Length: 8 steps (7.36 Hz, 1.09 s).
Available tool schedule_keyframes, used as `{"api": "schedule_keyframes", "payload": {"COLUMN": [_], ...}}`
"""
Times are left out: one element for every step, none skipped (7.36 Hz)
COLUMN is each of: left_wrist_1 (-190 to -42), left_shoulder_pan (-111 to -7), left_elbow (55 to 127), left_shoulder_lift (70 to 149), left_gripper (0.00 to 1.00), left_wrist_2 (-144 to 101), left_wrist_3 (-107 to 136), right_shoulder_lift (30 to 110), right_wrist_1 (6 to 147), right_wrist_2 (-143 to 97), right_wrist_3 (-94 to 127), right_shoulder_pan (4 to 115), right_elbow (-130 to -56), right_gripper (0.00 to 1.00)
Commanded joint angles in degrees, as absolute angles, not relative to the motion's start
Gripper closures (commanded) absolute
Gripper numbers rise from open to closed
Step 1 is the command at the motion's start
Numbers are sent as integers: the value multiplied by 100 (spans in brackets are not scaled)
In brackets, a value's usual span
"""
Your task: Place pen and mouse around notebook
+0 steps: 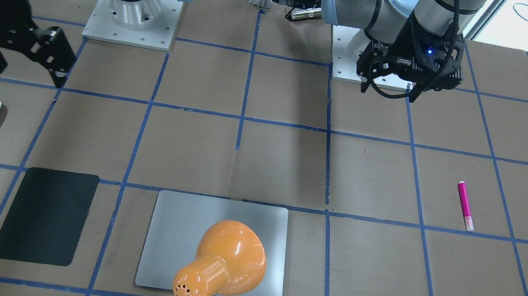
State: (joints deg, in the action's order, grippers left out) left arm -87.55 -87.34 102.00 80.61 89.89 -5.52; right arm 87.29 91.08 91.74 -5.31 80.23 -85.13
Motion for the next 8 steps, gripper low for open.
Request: {"api": "schedule_keyframes", "payload": {"left_wrist_1": [-8640,-8213,-7870,-7153,-6693,-6367,-6007,-5672], "left_shoulder_pan": [-8519,-7968,-7345,-6973,-6683,-6306,-5919,-5611], "left_elbow": [10378,10702,11105,11501,11809,11926,11927,11927], "left_shoulder_lift": [8182,8191,8261,8279,8349,8471,8751,9050], "left_gripper": [0,0,0,0,0,0,0,0], "left_wrist_2": [8991,8991,8930,8930,8947,8939,8912,8912], "left_wrist_3": [-737,-782,-895,-1749,-2506,-2722,-3107,-3590], "right_shoulder_lift": [8519,8447,8385,8341,8315,8306,8297,8297], "right_wrist_1": [9088,9157,9193,9341,9534,9997,10498,11225], "right_wrist_2": [9184,9176,9184,9202,9289,9412,9422,9361], "right_wrist_3": [-1760,-2437,-2939,-3136,-3146,-3146,-3216,-3652], "right_shoulder_pan": [7106,6632,6253,5901,5689,5556,5381,5179], "right_elbow": [-8647,-8909,-9025,-9200,-9533,-9893,-10323,-10753], "right_gripper": [0,0,0,0,0,0,0,0]}}
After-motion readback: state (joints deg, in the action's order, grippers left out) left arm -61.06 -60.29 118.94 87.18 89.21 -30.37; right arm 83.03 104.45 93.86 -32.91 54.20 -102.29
